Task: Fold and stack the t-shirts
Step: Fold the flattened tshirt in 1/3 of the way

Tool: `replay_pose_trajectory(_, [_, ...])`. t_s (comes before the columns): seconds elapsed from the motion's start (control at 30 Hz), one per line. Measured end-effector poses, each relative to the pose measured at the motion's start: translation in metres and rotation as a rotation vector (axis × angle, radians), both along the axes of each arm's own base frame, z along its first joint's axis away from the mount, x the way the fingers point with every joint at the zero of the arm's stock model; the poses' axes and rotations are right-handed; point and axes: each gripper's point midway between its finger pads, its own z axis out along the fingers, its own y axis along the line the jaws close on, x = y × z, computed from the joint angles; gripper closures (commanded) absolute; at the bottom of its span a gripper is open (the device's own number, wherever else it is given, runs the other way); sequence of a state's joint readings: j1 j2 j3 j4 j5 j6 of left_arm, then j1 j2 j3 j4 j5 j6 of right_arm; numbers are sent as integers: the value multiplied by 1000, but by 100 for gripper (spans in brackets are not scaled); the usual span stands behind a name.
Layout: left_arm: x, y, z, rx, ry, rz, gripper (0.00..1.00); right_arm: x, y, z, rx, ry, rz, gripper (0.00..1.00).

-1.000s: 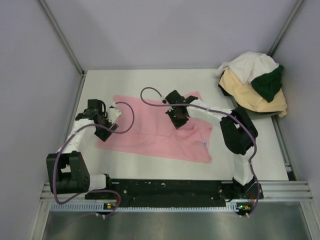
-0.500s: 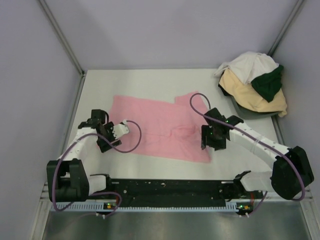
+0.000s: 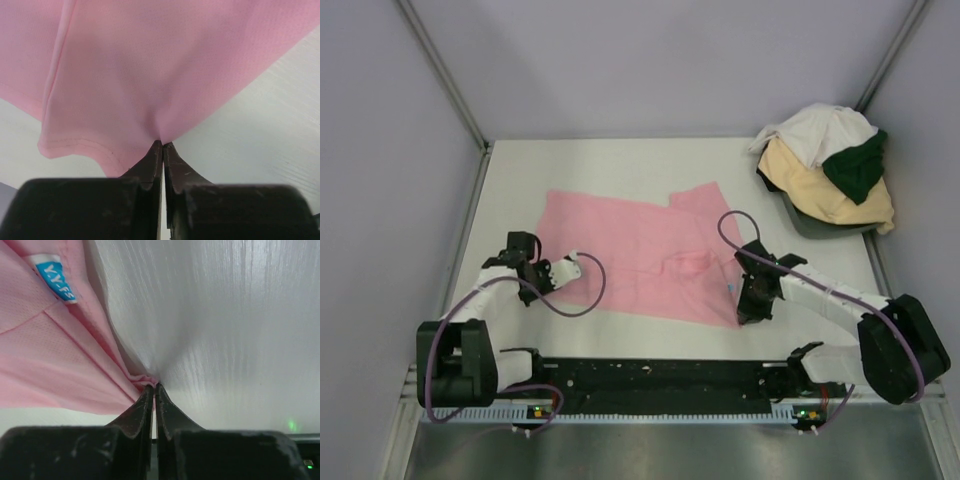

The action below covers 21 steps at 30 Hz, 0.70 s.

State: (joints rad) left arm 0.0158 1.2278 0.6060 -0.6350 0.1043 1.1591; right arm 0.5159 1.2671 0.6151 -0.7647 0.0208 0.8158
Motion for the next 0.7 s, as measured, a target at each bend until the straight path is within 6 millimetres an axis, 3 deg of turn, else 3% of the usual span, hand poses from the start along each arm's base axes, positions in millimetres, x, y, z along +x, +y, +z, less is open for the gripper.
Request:
replay_pose_trajectory(0.2, [-16, -4, -4, -22, 35, 22, 100, 11, -10, 2, 58, -66, -94, 100])
replay_pose_trajectory(0.4, [-56, -24, -4, -56, 174, -8, 99, 17, -35, 9, 97, -152, -241, 100])
replay_pose_trajectory(0.43, [-61, -27, -3, -59, 192, -20, 90, 18, -38, 10, 101, -162, -258, 100])
replay_pose_trajectory(0.5, [-72, -34, -2, -67, 225, -35, 58, 20, -43, 11, 108, -178, -288, 100])
replay_pose_trajectory(0.53, [-75, -34, -1, -67, 237, -29, 49, 20, -44, 12, 109, -182, -295, 95])
replay_pose_trajectory(0.57, [-77, -34, 0, -64, 246, -17, 43, 20, -45, 12, 108, -183, -298, 80])
replay_pose_trajectory(0.63, [-78, -30, 2, -44, 253, 18, 39, 19, -46, 13, 104, -181, -296, 56])
replay_pose_trajectory(0.7, [-73, -22, 8, -1, 247, 64, 36, 19, -49, 14, 83, -183, -291, 46])
